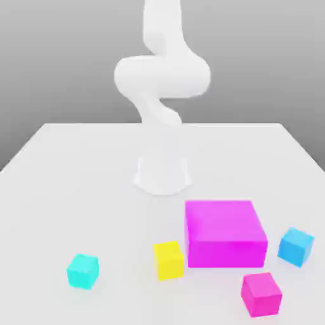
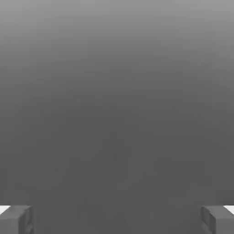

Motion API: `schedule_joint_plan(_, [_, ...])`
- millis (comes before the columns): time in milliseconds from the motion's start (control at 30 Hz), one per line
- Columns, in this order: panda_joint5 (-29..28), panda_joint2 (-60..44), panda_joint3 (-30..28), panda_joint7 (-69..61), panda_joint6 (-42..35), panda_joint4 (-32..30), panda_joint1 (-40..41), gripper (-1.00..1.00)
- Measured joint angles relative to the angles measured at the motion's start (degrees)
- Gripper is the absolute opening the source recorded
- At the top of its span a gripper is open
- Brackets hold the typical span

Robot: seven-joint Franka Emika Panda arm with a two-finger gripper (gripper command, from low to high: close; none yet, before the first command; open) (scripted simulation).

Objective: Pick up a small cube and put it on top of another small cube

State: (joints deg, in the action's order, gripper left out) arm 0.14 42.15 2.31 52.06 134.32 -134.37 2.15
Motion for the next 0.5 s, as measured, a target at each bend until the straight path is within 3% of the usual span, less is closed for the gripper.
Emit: schedule_joint_plan(500, [0.16,-22.24,13.33,38.01,15.40,-15.62,12.26,0.00])
